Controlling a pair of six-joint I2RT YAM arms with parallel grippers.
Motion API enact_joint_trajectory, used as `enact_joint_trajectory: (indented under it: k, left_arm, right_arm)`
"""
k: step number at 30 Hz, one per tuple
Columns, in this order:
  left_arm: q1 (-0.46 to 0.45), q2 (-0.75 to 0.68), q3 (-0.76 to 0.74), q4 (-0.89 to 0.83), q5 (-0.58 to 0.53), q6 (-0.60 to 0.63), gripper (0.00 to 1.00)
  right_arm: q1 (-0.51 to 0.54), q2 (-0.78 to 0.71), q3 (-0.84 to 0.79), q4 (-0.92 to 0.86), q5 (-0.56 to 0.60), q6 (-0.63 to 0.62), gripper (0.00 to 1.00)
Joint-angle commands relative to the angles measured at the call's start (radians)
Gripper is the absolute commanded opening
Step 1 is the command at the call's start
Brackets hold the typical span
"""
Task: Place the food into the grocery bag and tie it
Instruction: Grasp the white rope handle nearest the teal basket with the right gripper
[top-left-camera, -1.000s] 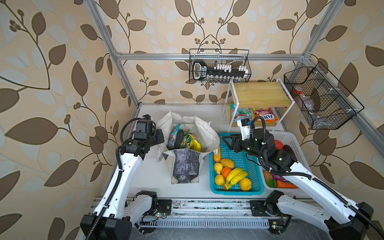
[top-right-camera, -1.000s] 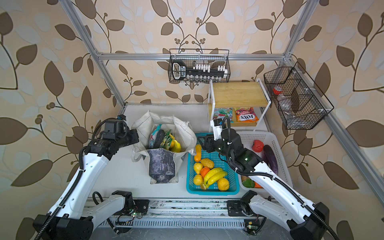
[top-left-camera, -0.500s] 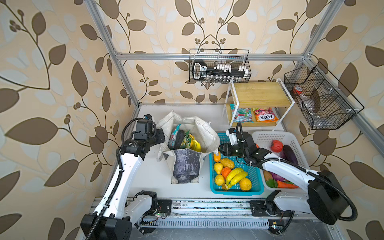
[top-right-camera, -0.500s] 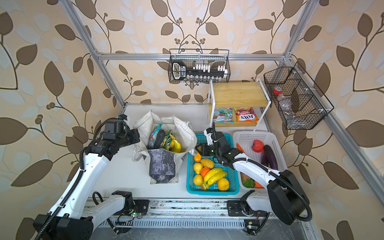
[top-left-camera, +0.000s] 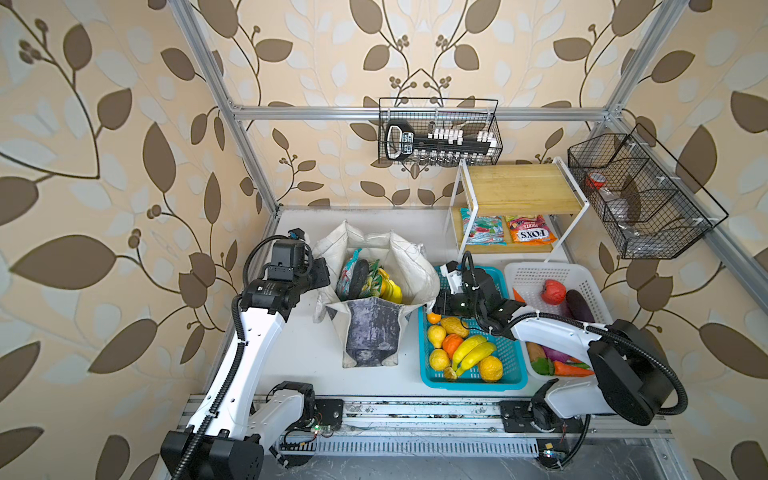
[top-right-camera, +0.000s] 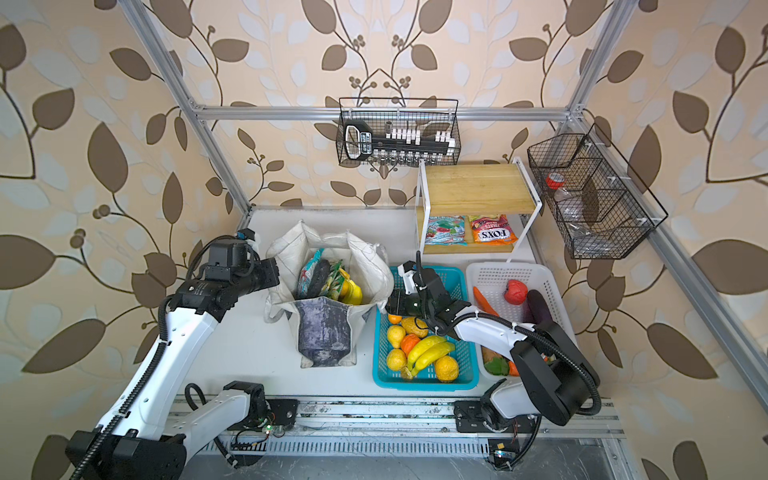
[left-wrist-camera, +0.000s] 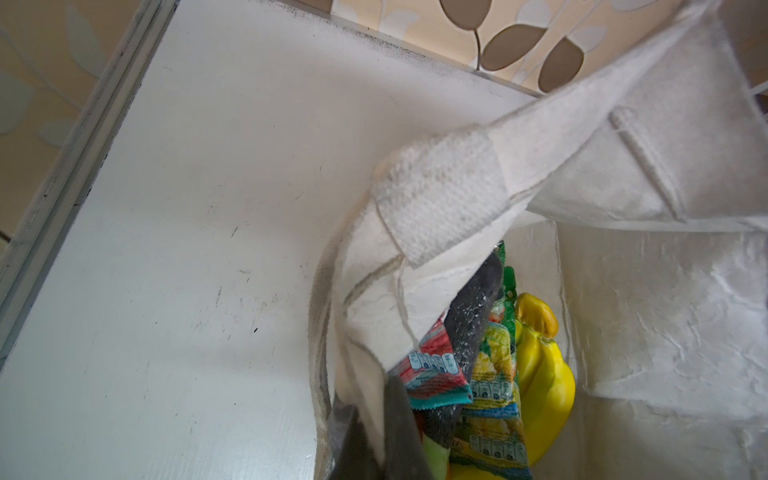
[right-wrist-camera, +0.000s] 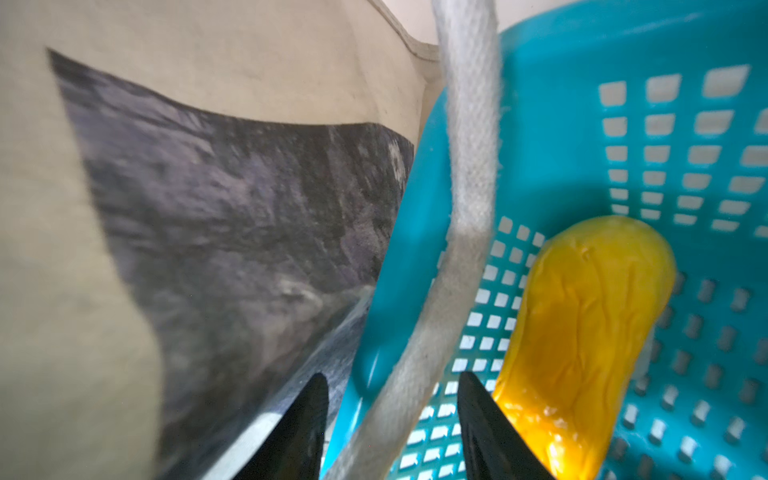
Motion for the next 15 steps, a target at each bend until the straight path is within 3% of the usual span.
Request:
enact_joint_trajectory:
  k: [1,5,11,15]
  left_arm:
    - [0.006,-0.017,-0.009,0.036,0.016,0.022,0.00]
    - [0.006,-0.019,-0.011,0.036,0.013,0.023,0.00]
    - [0.006,-0.019,-0.010,0.035,0.013,0.029,0.00]
    - [0.006,-0.022,-0.010,0.035,0.014,0.031,0.00]
  right_arm:
    - [0.014,0.027,-0.015,0.102,-0.045,0.064,0.52]
    - [0.022,0.040,-0.024,0.141,-0.045,0.088,0.43]
    - [0.008,0.008,-0.030,0.102,-0.011,0.070,0.14]
    - [0.003,-0.062,-0.018,-0.005,0.042,0.025,0.12]
